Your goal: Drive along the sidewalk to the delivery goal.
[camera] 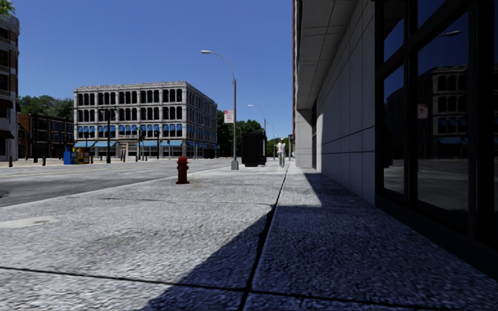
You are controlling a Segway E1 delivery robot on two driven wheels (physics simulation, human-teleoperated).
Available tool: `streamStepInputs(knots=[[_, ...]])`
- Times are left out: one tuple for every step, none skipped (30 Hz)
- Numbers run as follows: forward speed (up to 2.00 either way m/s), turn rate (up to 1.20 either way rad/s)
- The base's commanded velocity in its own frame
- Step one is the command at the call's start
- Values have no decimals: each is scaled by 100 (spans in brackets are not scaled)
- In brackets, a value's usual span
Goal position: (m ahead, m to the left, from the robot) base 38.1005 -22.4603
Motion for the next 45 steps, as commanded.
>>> streamStepInputs(knots=[[200,0],[200,0],[200,0],[200,0],[200,0],[200,0],[200,0],[200,0],[200,0],[200,0],[200,8],[200,12],[200,12],[200,13],[200,14],[200,14],[200,14],[200,14],[200,14],[200,14],[200,14],[200,9],[200,0],[200,0],[200,0],[200,0],[200,0],[200,0],[200,0],[200,0],[200,0],[200,0],[200,0],[200,0],[200,0],[200,0],[200,0],[200,0],[200,0],[200,0],[200,0],[200,0],[200,0],[200,0],[200,0]])
